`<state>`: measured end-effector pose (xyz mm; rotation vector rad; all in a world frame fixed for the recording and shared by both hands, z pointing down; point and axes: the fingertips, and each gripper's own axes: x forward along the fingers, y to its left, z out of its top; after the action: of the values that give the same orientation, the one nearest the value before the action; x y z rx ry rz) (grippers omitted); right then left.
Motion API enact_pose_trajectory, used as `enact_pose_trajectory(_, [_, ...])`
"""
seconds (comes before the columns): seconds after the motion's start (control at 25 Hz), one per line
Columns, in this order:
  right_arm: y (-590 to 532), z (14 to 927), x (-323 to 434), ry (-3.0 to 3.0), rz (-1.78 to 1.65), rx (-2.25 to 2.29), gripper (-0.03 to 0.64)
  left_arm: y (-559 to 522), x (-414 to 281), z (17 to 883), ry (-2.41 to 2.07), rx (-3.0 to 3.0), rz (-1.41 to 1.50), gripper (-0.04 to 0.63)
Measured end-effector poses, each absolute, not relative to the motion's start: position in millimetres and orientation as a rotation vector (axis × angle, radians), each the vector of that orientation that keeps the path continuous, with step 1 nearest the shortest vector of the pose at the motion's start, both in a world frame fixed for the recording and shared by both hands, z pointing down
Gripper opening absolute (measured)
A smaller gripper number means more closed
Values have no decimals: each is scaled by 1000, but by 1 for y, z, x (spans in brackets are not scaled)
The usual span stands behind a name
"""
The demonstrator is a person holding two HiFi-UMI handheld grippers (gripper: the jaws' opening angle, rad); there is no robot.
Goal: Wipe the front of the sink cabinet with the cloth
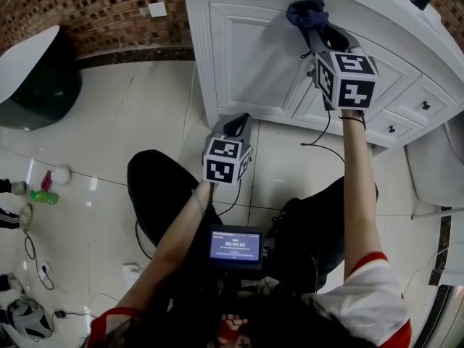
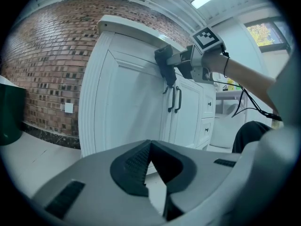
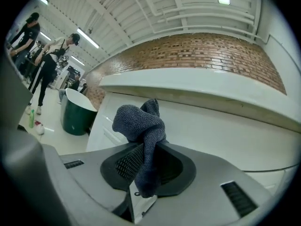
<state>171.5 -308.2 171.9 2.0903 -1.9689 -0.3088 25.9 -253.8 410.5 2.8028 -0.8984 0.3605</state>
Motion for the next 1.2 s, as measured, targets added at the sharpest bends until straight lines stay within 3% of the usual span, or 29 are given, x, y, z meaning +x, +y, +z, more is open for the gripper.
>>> enact_pose_trajectory(0.52, [-318, 248, 164, -1914, -166, 2010, 87, -255, 22, 410, -914, 2795, 359, 32])
enact_pose_trajectory(1.2, [-330, 514, 136, -1801, 329, 1737, 87, -264, 15, 429, -918, 2758, 384, 32])
